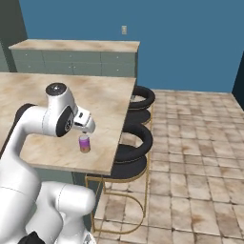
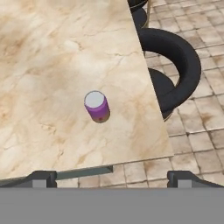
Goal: Four empty soda cans are scattered around the kitchen. Gather all the cans and cluster them next to the stove for recycling.
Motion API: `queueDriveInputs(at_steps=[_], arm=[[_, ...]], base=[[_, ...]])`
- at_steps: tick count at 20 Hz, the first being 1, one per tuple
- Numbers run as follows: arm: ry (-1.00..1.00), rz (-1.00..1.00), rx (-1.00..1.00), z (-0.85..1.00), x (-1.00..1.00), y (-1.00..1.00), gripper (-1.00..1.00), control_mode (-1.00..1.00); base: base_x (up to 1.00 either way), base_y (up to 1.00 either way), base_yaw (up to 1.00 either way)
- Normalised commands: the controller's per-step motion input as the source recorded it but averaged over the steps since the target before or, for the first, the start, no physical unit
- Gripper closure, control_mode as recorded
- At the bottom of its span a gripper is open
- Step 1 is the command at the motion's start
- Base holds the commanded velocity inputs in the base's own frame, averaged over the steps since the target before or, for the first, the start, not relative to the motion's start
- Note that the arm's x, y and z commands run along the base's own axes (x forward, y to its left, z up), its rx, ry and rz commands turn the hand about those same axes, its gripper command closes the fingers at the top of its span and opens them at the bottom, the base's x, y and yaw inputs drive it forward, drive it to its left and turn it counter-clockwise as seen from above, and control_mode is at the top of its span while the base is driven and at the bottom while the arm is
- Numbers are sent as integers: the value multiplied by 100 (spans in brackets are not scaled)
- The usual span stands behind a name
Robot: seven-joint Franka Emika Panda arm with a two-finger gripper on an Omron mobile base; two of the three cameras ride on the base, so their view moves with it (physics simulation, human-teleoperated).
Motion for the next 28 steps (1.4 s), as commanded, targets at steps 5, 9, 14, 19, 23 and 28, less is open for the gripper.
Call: queueDriveInputs(at_steps=[5, 9, 14, 19, 23, 28], arm=[[5, 0, 0, -36, 14, 14, -100, -100], [8, 0, -1, -65, 56, 37, -100, -100], [6, 0, -1, -46, 43, 24, -100, -100], [3, 0, 0, -29, 21, 0, -100, -100], [1, 0, 0, -29, 37, 0, -100, -100], [0, 0, 0, -25, 32, 0, -100, -100]], base=[[0, 0, 0], [0, 0, 0], [0, 0, 0], [0, 0, 0], [0, 0, 0], [0, 0, 0]])
